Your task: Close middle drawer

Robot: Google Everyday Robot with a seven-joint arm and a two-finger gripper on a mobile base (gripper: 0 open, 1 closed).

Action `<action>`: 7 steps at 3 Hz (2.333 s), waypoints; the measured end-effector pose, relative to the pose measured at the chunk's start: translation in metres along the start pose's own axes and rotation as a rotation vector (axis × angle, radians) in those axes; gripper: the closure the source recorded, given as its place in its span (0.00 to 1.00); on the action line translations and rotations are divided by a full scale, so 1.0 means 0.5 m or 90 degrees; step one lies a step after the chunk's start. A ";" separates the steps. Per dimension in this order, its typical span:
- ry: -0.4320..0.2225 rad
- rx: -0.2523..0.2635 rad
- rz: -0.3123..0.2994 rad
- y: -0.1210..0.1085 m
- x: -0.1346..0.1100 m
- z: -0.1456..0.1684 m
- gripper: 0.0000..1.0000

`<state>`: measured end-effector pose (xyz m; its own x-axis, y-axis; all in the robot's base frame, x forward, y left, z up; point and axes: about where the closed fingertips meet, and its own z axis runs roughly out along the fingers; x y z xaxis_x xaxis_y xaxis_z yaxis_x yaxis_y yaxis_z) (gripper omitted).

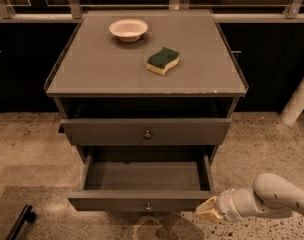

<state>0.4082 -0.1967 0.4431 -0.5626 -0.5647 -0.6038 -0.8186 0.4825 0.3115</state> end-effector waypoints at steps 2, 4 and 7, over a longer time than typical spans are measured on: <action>-0.001 0.107 -0.082 -0.077 -0.053 0.059 1.00; -0.052 0.083 -0.053 -0.092 -0.042 0.058 1.00; -0.146 0.065 0.016 -0.141 -0.014 0.054 1.00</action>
Offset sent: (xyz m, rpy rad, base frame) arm 0.0881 0.0158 -0.0196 -0.2141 -0.3344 -0.0457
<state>0.4727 -0.2087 0.4056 -0.5323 -0.3911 -0.7508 -0.7825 0.5658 0.2600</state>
